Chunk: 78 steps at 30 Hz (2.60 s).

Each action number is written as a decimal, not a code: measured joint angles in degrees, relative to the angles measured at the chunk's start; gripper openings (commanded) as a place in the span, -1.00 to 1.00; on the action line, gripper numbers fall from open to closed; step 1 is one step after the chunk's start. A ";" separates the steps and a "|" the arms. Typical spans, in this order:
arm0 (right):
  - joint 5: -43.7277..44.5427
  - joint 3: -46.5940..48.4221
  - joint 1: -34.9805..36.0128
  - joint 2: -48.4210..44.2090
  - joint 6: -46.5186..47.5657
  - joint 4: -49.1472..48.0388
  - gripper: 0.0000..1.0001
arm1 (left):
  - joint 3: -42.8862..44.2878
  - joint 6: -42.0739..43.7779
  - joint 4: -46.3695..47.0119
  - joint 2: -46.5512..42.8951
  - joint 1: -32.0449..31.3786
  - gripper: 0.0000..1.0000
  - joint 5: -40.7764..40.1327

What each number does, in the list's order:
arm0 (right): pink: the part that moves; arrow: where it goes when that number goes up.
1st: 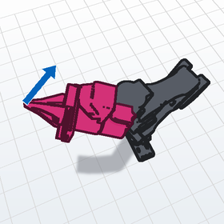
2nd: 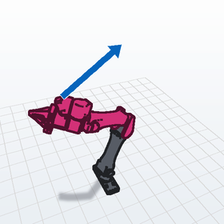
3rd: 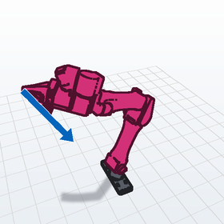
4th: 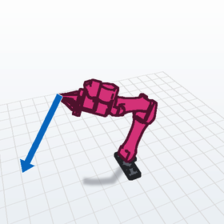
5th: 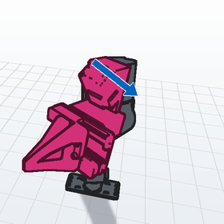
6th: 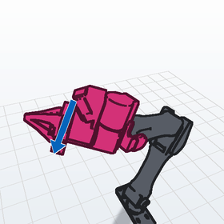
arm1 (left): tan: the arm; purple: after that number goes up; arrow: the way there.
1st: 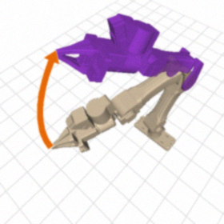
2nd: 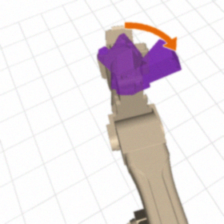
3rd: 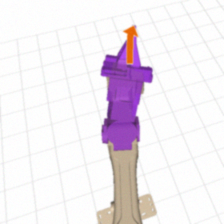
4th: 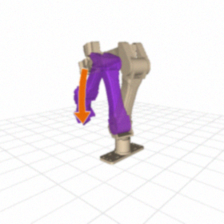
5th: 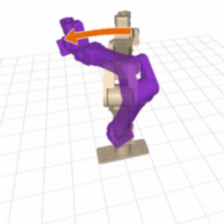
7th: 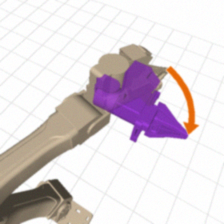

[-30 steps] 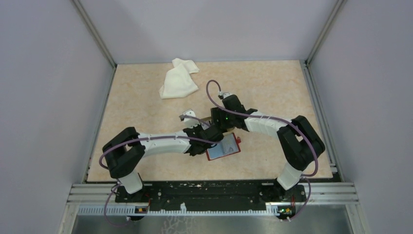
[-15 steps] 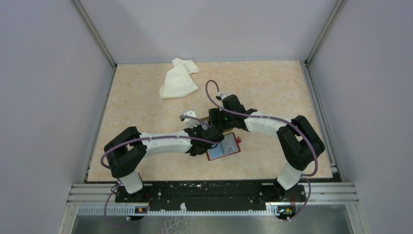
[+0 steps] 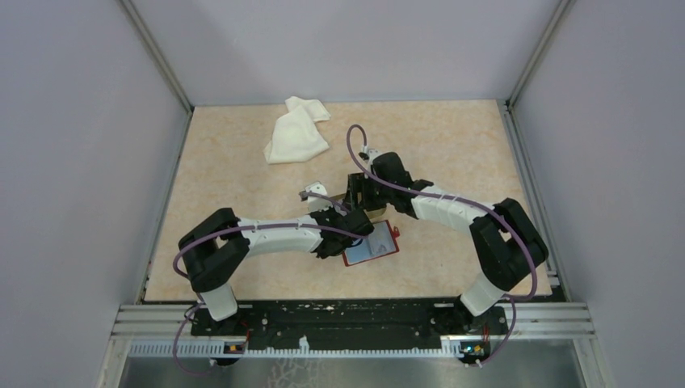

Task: Put the credit cards into the card holder
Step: Pick up the credit card from the storage box.

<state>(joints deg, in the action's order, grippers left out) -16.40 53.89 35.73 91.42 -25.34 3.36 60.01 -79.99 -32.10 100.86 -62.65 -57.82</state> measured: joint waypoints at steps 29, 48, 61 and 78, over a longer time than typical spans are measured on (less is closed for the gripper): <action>1.55 0.22 -0.92 3.15 2.62 -1.18 -0.75 | 0.07 -1.40 -1.77 0.70 0.07 -0.96 0.00; 5.62 -0.02 -2.12 2.69 6.01 0.33 -1.00 | 1.73 -3.69 -3.02 2.69 0.02 -0.87 -1.38; 0.68 -1.42 -6.69 -0.28 4.26 -2.03 -1.00 | 3.72 -5.49 -3.85 4.22 1.62 -0.62 -1.33; -6.21 -2.80 -11.28 -0.31 0.26 -4.46 -1.00 | -2.29 0.63 4.15 -4.94 2.69 0.51 1.33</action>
<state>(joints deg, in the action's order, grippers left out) -22.61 51.09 24.45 91.11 -25.08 -1.10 57.71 -79.35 -27.94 95.92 -59.96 -56.49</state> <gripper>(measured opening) 0.008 0.720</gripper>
